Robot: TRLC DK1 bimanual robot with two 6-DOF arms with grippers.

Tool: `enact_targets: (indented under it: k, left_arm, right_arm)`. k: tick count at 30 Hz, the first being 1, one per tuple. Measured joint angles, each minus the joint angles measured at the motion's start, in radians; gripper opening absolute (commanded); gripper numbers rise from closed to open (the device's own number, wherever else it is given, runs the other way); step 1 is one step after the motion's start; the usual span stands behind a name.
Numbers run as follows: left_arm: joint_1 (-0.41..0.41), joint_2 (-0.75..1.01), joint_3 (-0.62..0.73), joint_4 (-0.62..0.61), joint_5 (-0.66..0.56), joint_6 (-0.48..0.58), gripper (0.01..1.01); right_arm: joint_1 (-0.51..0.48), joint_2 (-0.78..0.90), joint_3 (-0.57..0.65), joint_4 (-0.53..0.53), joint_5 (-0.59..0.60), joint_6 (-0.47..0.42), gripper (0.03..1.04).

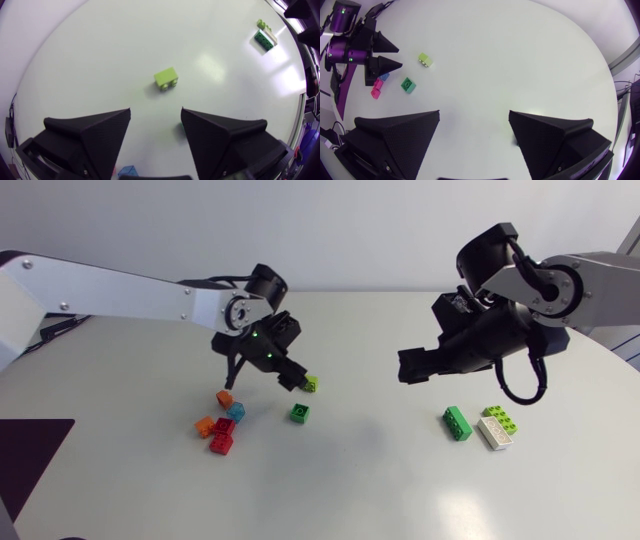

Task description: Sort duplo bricks by size, large to the right and small to the left

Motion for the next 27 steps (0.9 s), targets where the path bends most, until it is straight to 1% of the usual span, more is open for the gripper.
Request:
enact_targets:
  k: [3, 7, 11, 15, 19, 20, 22, 23, 26, 27]
  left_arm:
    - [-0.042, 0.058, 0.106, -0.03, 0.0, -0.039, 0.979]
    - [-0.072, 0.158, 0.24, -0.14, 0.001, -0.097, 0.974]
    - [-0.07, 0.216, 0.282, -0.175, 0.0, -0.155, 0.987]
    - [-0.068, 0.225, 0.293, -0.193, 0.0, -0.181, 0.98]
    - [-0.064, 0.232, 0.319, -0.198, 0.0, -0.192, 0.91]
    - [-0.063, 0.237, 0.33, -0.2, 0.0, -0.198, 0.905]
    - [-0.061, 0.252, 0.356, -0.213, 0.0, -0.204, 0.823]
    - [-0.059, 0.258, 0.365, -0.219, 0.0, -0.206, 0.805]
    - [-0.055, 0.277, 0.379, -0.23, 0.0, -0.214, 0.8]
    - [-0.054, 0.283, 0.382, -0.235, -0.001, -0.217, 0.731]
  right_arm:
    - [-0.005, -0.001, -0.005, 0.0, 0.0, 0.0, 1.0]
    - [-0.016, -0.001, -0.006, 0.0, 0.0, 0.0, 1.0]
    - [-0.022, -0.001, -0.006, 0.0, 0.0, 0.0, 1.0]
    - [-0.022, -0.001, -0.006, 0.0, 0.0, 0.0, 1.0]
    - [-0.022, -0.001, -0.006, 0.001, 0.0, 0.0, 1.0]
    - [-0.022, -0.001, -0.006, 0.001, 0.0, 0.0, 1.0]
    - [-0.022, -0.001, -0.006, 0.0, 0.0, 0.0, 1.0]
    - [-0.022, -0.001, -0.006, 0.0, 0.0, 0.0, 1.0]
    - [-0.022, -0.001, -0.006, 0.001, 0.0, 0.0, 1.0]
    - [-0.022, -0.001, -0.006, 0.0, 0.0, 0.0, 1.0]
